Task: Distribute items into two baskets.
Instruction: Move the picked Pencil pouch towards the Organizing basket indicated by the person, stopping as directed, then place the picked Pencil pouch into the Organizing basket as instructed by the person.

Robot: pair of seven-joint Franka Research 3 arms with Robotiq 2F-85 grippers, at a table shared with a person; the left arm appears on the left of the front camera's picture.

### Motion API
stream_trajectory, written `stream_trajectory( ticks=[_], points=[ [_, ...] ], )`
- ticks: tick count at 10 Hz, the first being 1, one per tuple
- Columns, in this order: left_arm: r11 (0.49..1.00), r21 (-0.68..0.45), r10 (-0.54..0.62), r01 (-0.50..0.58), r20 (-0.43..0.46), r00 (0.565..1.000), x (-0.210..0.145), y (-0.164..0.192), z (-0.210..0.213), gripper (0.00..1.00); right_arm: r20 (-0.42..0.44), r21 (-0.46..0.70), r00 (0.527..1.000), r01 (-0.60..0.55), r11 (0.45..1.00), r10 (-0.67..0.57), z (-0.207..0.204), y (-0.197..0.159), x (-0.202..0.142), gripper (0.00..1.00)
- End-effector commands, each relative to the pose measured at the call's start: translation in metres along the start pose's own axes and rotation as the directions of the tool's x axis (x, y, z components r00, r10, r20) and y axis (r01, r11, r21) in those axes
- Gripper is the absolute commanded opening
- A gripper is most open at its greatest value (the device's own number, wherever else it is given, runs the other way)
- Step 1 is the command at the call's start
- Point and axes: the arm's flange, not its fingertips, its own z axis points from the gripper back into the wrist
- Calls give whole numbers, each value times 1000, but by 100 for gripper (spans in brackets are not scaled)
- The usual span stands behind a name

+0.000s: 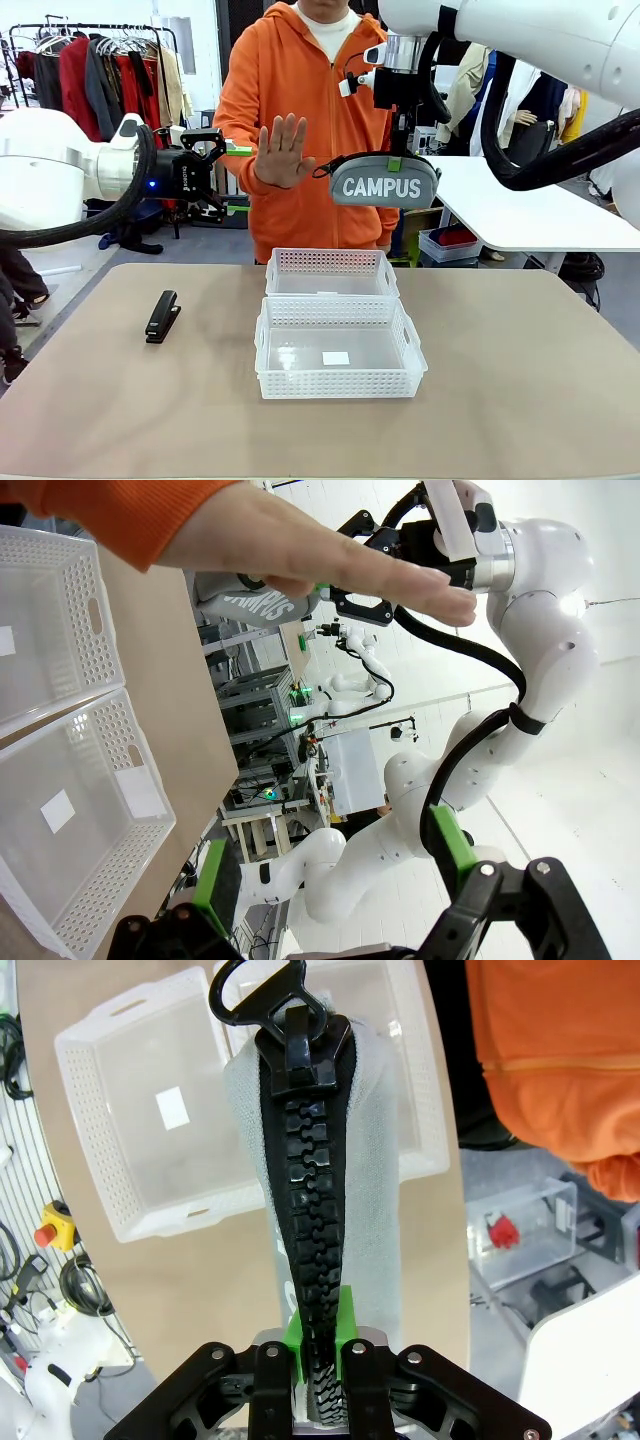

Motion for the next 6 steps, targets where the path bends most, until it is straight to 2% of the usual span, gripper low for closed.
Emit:
stream_trajectory(
  ticks=[1,6],
  points=[
    [1000,-4,-3,3,1,1000,0,-2,1,100,1,-6,1000,-1,1000,1,3,1,0,0],
    [1000,-4,-3,3,1,1000,0,-2,1,100,1,-6,1000,-1,1000,1,3,1,0,0]
  ],
)
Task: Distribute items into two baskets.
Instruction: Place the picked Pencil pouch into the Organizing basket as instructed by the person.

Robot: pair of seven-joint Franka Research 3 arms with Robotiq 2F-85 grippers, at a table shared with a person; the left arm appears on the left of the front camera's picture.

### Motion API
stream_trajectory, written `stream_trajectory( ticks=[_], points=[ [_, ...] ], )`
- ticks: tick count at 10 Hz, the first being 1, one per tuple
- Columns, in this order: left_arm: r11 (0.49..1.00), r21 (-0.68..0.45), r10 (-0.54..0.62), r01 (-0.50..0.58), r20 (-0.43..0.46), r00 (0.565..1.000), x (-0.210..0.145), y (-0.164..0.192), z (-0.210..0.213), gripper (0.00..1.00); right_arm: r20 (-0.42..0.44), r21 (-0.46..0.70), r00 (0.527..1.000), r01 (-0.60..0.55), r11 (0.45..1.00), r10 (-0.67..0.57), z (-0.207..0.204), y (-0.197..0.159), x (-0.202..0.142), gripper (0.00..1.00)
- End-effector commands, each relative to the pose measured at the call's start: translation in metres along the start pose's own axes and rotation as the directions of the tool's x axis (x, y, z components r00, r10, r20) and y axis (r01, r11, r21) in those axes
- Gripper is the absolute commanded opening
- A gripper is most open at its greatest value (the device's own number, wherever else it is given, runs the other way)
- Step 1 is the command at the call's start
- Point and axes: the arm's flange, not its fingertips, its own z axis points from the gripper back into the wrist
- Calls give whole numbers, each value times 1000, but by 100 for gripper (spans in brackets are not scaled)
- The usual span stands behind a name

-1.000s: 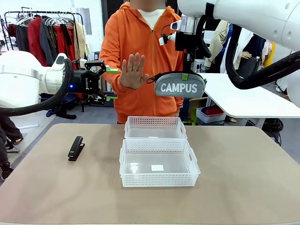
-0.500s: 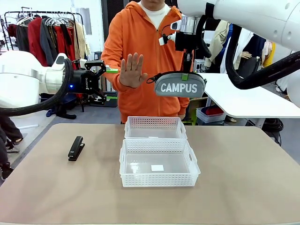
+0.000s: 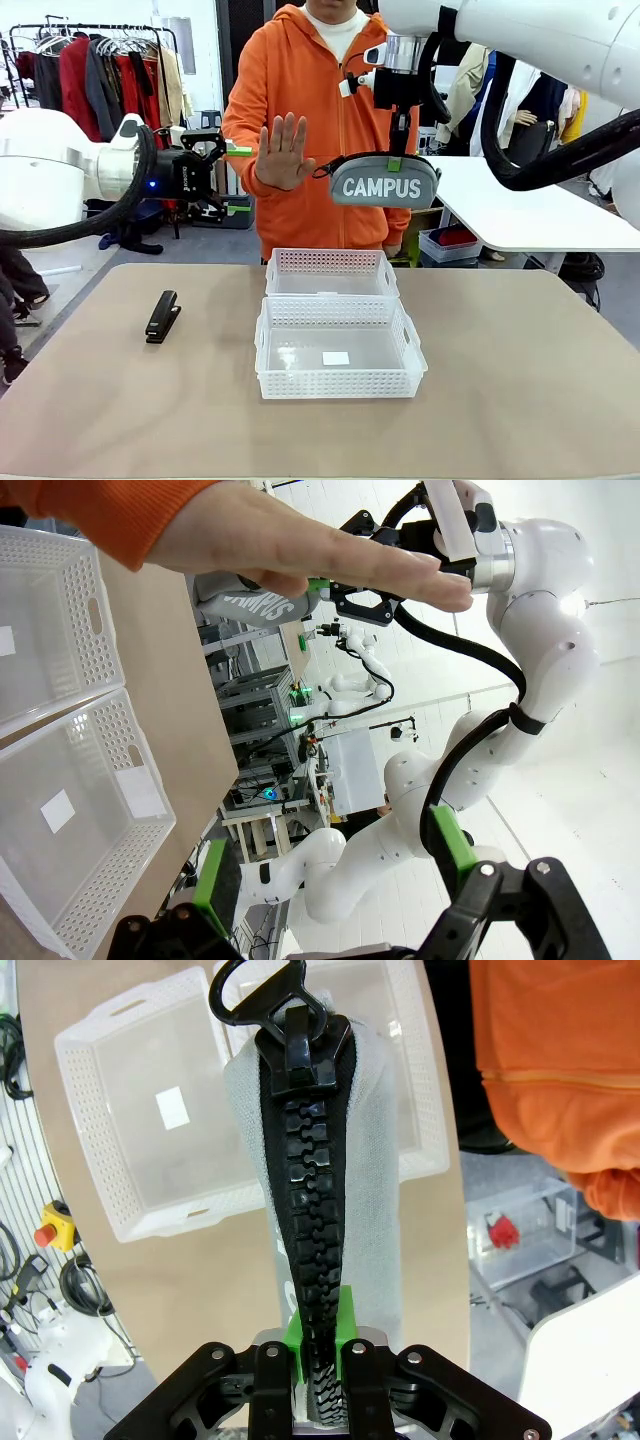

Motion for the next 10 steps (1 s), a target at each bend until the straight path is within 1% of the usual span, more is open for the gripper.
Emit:
stream_trajectory(
  ticks=[1,10],
  points=[
    [1000,-4,-3,3,1,1000,0,-2,1,100,1,-6,1000,-1,1000,1,3,1,0,0],
    [1000,-4,-3,3,1,1000,0,-2,1,100,1,-6,1000,-1,1000,1,3,1,0,0]
  ],
)
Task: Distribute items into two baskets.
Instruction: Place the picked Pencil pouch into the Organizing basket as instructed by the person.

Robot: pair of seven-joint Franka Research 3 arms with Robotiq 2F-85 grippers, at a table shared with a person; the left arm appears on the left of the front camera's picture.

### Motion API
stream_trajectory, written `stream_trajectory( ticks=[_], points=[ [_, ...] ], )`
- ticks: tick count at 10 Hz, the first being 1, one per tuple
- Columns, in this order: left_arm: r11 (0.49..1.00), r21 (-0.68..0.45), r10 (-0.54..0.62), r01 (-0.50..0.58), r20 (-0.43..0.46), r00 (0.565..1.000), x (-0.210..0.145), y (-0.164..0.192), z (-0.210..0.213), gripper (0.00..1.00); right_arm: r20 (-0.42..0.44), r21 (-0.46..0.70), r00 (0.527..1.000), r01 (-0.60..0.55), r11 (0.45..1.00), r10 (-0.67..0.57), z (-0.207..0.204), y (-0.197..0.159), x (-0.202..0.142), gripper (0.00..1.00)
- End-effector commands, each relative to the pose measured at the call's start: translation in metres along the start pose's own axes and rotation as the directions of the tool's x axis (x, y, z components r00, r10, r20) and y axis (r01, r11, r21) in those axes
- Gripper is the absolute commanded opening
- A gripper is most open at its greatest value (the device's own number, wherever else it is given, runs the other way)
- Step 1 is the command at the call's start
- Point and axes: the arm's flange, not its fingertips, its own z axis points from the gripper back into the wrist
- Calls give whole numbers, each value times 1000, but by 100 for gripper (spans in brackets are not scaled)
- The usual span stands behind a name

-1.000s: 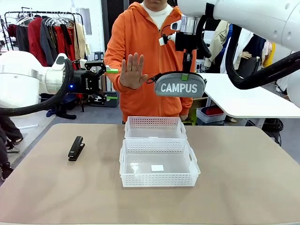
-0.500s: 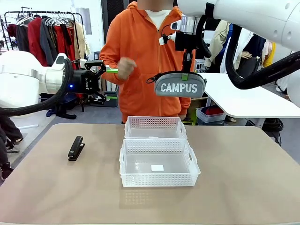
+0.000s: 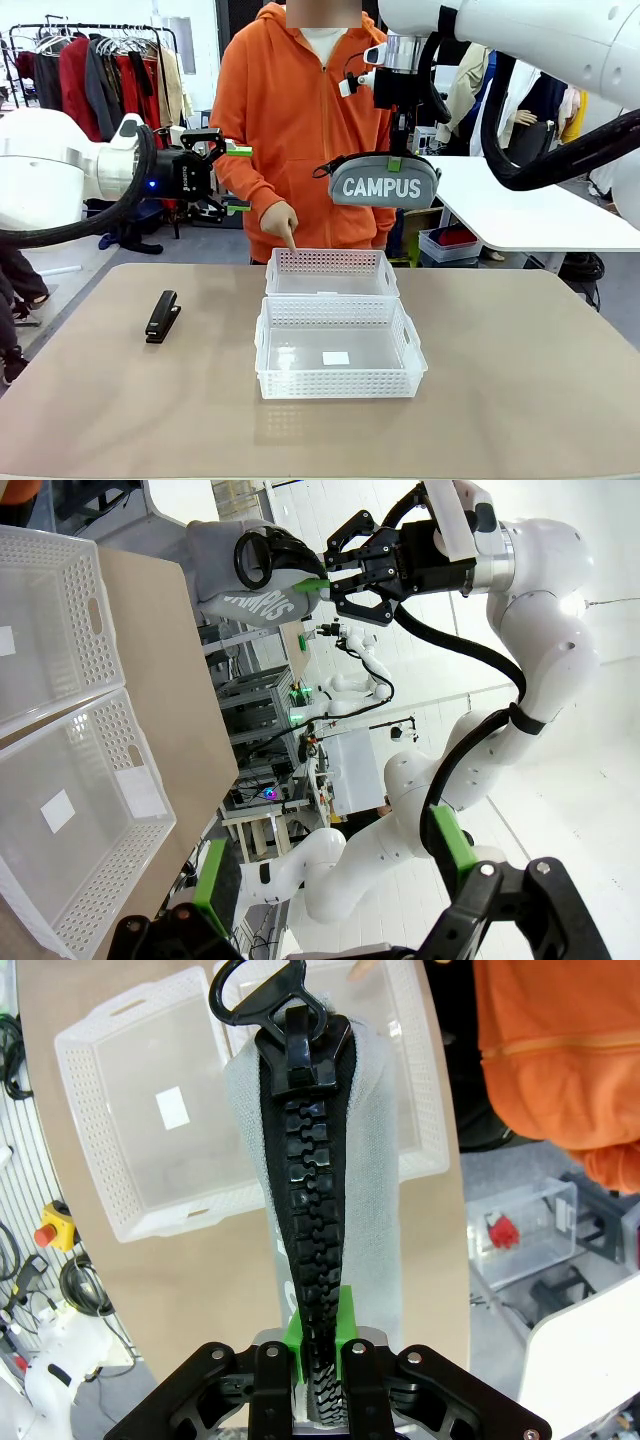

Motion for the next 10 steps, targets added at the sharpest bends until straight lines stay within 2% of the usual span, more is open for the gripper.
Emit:
stream_trajectory(
  ticks=[1,9,10],
  points=[
    [1000,-4,-3,3,1,1000,0,-2,1,100,1,-6,1000,-1,1000,1,3,1,0,0],
    [1000,-4,-3,3,1,1000,0,-2,1,100,0,0,1000,0,1000,0,0,0,0,0],
    [1000,-4,-3,3,1,1000,0,-2,1,100,12,-19,999,-34,999,34,-11,0,6,0]
  ],
)
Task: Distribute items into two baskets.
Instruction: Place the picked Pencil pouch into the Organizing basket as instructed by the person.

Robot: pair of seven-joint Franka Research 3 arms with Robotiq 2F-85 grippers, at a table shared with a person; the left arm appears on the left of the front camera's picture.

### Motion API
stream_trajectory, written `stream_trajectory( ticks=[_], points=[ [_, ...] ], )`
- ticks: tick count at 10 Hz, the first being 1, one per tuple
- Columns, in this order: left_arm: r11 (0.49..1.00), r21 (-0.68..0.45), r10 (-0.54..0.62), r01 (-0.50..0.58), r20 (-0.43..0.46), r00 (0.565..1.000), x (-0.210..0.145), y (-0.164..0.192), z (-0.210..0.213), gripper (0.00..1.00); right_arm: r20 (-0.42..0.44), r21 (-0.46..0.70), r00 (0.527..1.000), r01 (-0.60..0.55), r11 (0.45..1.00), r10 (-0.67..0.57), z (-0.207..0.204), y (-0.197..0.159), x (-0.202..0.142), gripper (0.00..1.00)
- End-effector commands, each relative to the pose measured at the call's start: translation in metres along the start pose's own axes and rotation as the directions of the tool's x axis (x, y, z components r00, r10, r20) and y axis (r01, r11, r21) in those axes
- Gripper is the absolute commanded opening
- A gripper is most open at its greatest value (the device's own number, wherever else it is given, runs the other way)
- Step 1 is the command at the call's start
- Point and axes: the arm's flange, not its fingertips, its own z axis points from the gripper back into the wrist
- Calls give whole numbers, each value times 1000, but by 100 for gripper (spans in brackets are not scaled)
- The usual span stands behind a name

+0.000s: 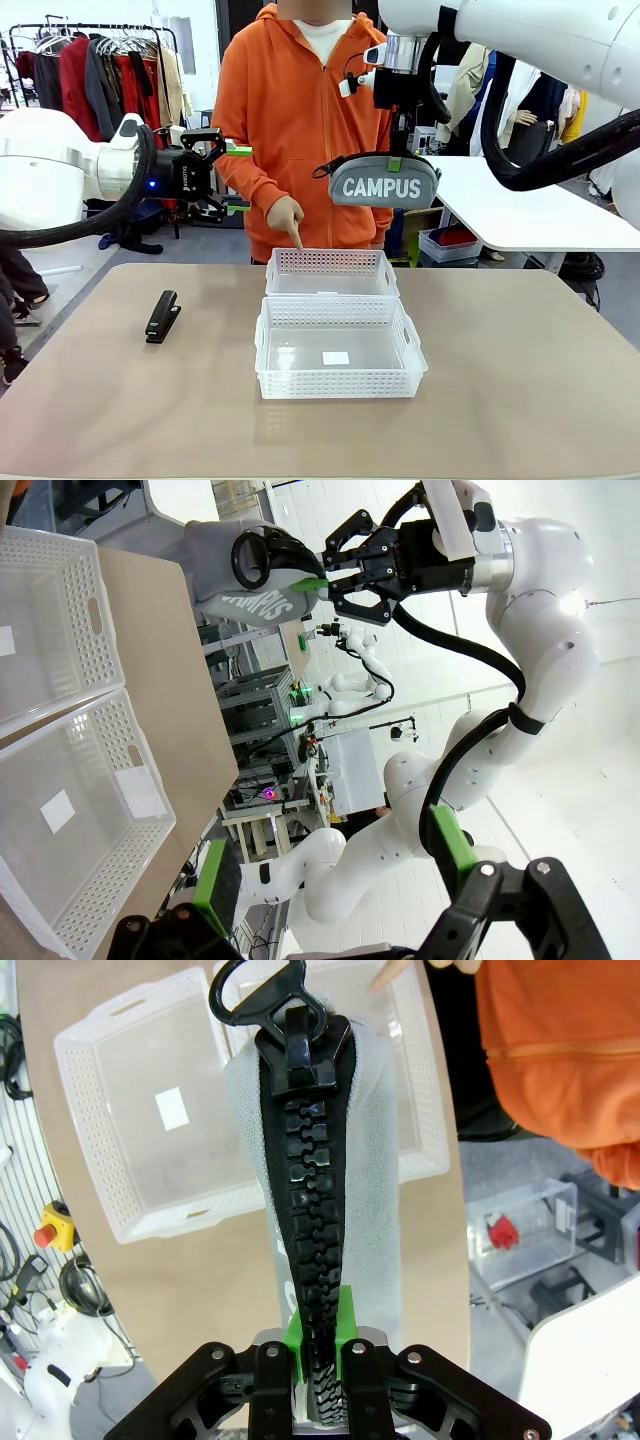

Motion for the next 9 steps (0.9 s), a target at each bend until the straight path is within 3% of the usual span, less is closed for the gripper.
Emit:
stream_trajectory(
  ticks=[1,9],
  points=[
    [1000,-4,-3,3,1,1000,0,-2,1,100,25,-19,997,-79,997,80,-16,-2,11,0],
    [1000,-4,-3,3,1,1000,0,-2,1,100,45,59,968,-250,966,248,-120,-7,79,0]
  ],
)
